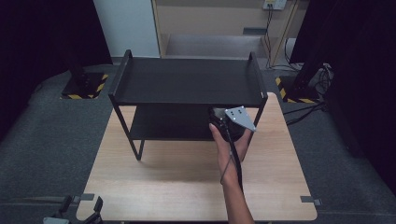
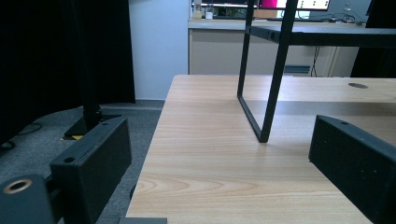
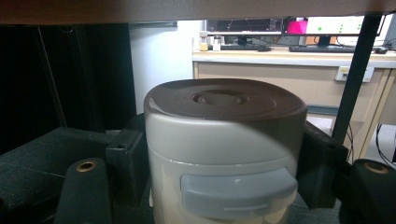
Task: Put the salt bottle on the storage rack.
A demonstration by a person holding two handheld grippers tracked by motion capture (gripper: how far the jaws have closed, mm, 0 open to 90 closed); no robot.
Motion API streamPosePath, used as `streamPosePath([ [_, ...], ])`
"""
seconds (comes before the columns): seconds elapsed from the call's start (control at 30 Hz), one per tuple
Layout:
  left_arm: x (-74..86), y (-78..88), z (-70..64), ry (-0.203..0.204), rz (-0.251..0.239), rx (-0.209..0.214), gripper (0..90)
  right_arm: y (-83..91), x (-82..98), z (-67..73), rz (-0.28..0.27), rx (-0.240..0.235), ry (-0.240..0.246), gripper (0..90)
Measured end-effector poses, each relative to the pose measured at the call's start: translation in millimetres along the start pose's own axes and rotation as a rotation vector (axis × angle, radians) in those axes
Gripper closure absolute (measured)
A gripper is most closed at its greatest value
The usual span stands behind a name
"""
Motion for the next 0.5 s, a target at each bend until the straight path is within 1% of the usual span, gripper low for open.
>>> streamPosePath([
  [0.27, 0.0, -1.4, -1.2, 0.001, -0.003, 0.009, 4.9, 1.3, 2.4, -1.9, -0.009, -0.007, -0.008, 31.1],
  [0.5, 1.4, 0.0, 0.2, 0.003, 0.001, 0.002, 4.9, 1.3, 4.4, -1.7, -0.020, -0.006, -0.007, 31.0],
])
Point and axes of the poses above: each handheld gripper's, and its own axes: y roughly backward along the jaws, x roughly out of its underside, z roughly to its left, the point moved 8 cm from there along -y, roughly forward along the jaws, and after that the axes turned 14 degrees about -y, right-handed, at the moved point
